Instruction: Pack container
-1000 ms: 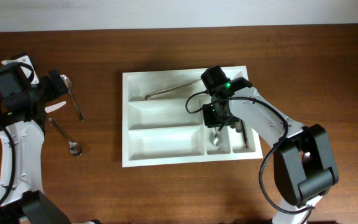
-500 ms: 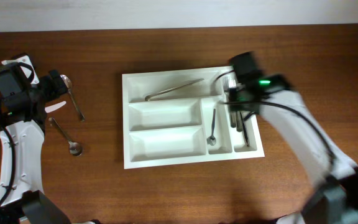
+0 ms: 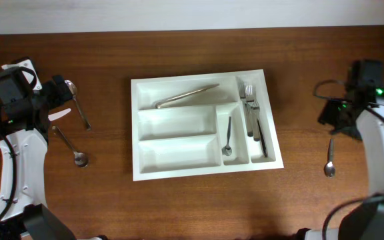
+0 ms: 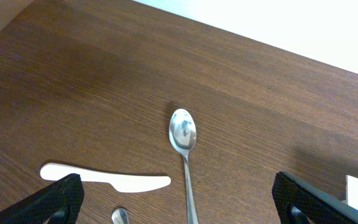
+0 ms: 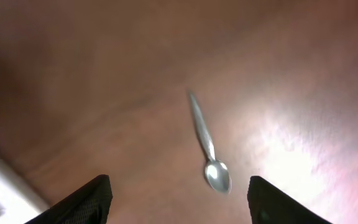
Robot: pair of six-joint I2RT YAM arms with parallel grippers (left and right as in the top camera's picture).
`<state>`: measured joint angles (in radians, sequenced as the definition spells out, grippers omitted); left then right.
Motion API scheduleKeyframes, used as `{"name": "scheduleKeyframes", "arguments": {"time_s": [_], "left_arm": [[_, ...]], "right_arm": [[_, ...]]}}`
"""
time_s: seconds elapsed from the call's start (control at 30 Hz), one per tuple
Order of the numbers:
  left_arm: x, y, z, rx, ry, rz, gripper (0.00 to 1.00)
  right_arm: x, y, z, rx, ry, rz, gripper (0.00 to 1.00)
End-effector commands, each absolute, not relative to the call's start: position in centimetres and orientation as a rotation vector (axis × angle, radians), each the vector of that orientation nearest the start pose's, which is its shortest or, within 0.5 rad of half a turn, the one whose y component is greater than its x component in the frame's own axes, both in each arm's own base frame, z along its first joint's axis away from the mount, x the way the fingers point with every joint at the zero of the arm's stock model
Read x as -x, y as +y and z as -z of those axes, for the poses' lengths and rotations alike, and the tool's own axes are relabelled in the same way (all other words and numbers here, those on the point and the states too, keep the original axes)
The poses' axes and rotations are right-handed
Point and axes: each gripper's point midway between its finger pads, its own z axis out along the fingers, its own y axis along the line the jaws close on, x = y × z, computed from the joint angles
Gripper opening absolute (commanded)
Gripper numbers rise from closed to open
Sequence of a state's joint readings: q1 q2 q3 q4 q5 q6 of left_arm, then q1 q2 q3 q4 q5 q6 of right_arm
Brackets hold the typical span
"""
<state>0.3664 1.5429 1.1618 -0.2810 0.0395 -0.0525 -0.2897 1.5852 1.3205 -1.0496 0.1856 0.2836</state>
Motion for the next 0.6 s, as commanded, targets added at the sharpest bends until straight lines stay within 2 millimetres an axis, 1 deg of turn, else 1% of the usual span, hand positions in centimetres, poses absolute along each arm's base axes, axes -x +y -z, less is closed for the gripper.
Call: {"name": "scheduleKeyframes", "arguments": {"time_s": [0.0, 0.13, 0.23, 0.33, 0.43, 0.57], "left_arm": [[-43.1, 16.2, -19.7, 0.449, 2.174, -0.140, 0.99], [-43.1, 16.2, -19.7, 0.449, 2.174, -0.140, 0.99], [-43.1, 16.2, -19.7, 0.449, 2.174, -0.140, 0.99], [-43.1, 16.2, -19.7, 0.449, 2.174, -0.140, 0.99], [-43.1, 16.2, -19.7, 0.449, 2.174, -0.140, 0.99], [-43.1, 16.2, -19.7, 0.449, 2.174, -0.140, 0.99]], "right_arm": [[-29.6, -13.2, -11.2, -0.977, 2.798, 0.170, 0.71], [-27.5, -14.5, -9.7, -1.084, 2.817, 0.164, 0.72], [-26.5, -14.7, -9.0, -1.086, 2.831, 0.161, 0.73], [-26.3, -14.6, -8.8, -1.055, 2.782, 0.167, 0.77], [-26.1, -14.5, -8.6, -0.972, 2.719, 0.182, 0.79], [-26.4, -14.4, -7.4, -0.837, 2.714, 0.185, 0.80]]}}
